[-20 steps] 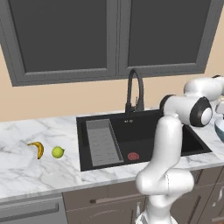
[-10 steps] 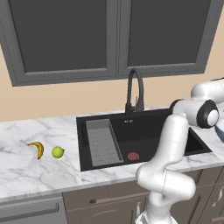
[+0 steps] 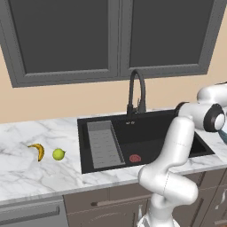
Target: There is a mixed pile of frozen fruits and vegetables on the counter. Locate all the frozen vegetables and place the items in a bowl on the counter. Take all the frozen fruits and defrost them in a running sink.
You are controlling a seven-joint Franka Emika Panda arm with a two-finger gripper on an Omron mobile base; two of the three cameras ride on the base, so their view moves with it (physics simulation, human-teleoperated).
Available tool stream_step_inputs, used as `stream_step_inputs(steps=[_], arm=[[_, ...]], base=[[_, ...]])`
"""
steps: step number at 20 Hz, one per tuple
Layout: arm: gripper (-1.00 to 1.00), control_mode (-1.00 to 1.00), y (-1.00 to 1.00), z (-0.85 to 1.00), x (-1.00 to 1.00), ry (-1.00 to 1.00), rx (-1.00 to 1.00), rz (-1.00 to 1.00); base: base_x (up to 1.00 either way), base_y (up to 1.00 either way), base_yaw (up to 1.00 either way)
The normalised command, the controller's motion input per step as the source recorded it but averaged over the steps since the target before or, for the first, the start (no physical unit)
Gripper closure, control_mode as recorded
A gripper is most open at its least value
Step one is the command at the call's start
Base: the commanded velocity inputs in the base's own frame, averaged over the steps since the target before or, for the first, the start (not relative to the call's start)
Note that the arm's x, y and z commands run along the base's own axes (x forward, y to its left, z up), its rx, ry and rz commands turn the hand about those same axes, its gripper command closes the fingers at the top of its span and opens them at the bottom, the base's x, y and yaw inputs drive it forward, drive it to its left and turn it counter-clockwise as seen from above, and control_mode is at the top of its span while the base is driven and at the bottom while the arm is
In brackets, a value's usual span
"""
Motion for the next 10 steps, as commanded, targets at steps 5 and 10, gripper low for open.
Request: stream_step_inputs(steps=[5,10], arm=[[1.00,-1.00,0.24,-0.31,-0.04,-0.12,-0.21,0.00],[1.00,-1.00,0.08,-0.39,-0.08,-0.05,-0.14,0.00]], base=[[0.00,0.00,0.00],[0.00,0.00,0.00]])
